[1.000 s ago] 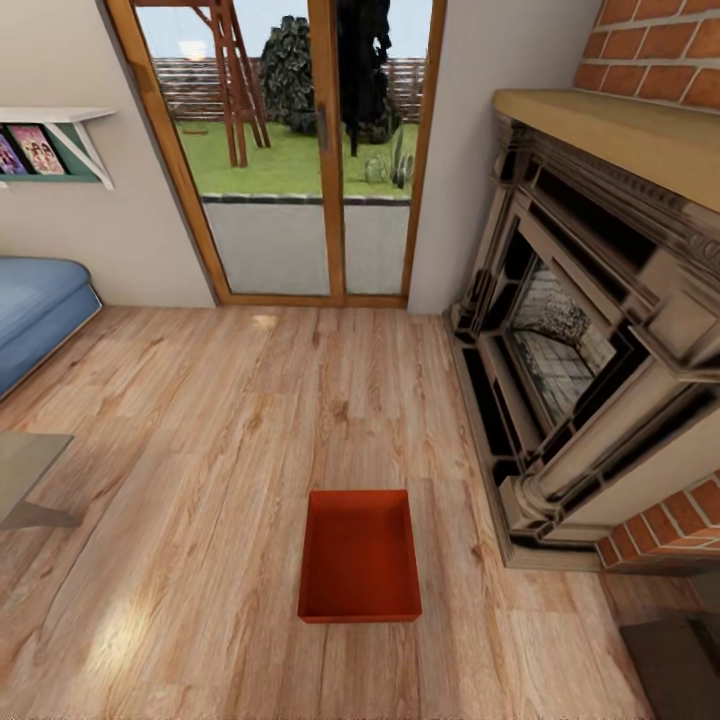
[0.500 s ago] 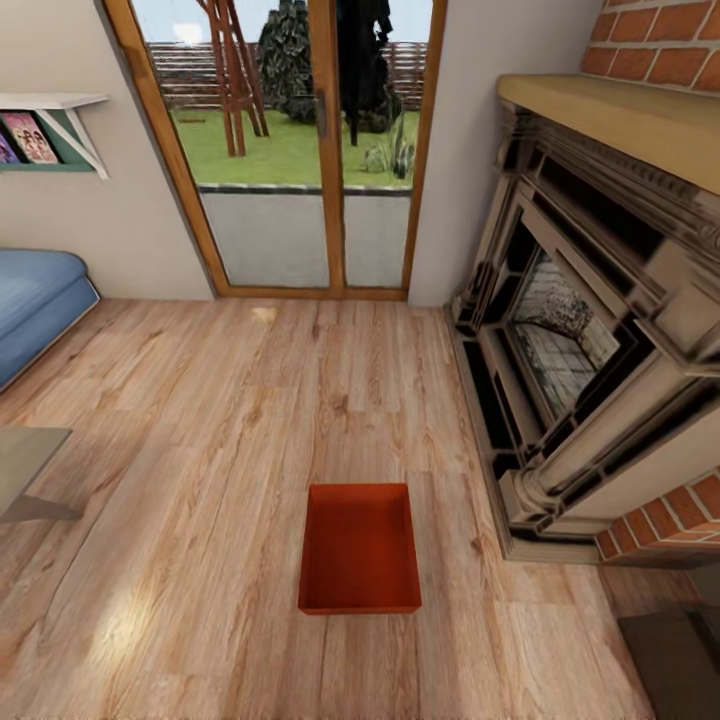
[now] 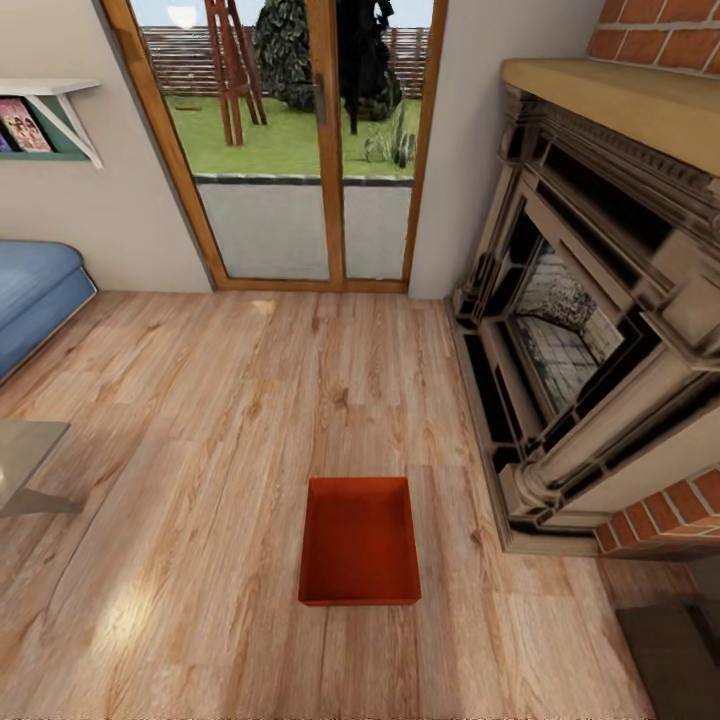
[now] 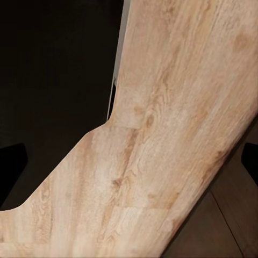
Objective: Move the two storage containers from the living room to the garage. In the garage, place one container on the floor and stack the other container on top of it (either order is fine).
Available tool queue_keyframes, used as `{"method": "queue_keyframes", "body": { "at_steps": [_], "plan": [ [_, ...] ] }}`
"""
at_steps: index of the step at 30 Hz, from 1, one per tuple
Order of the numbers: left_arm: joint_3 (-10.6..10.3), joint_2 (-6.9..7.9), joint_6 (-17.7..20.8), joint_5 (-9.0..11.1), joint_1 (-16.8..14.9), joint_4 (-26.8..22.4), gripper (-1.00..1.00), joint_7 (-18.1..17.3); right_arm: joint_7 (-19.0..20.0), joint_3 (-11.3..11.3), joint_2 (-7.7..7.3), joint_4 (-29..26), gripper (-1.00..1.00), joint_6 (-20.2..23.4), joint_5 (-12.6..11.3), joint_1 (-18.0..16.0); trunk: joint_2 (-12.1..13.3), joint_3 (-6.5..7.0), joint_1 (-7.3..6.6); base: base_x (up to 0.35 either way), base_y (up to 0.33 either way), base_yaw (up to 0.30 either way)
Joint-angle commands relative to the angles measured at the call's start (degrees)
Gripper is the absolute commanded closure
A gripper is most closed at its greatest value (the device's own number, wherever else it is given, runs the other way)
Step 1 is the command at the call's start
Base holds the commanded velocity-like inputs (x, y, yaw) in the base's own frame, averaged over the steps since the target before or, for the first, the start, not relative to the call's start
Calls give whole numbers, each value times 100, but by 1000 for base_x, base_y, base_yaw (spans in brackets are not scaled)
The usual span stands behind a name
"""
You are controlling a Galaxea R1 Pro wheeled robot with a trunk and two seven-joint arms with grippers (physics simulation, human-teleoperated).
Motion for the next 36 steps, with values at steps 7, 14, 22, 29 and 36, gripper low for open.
{"method": "queue_keyframes", "body": {
  "at_steps": [7,14,22,29,36],
  "plan": [
    [27,-1,1,22,-2,-1,-100,7,-16,39,2,19,-100,-30,-5,-7,-9,-71,2,0,0,0],
    [28,-1,1,23,-2,-1,-100,8,-15,39,9,23,-100,-29,-5,-7,-9,-134,2,0,0,0],
    [26,-1,1,23,-2,-1,-100,8,-10,39,11,24,-100,-24,-5,-7,-9,-206,2,0,0,0],
    [26,-1,1,23,-2,-1,-100,8,-49,39,1,19,-100,-27,-5,-7,-9,-233,2,0,0,0],
    [29,-1,1,23,-2,-1,-100,10,-39,39,9,19,-100,-24,-5,-7,-9,-235,2,0,0,0]
  ]
}}
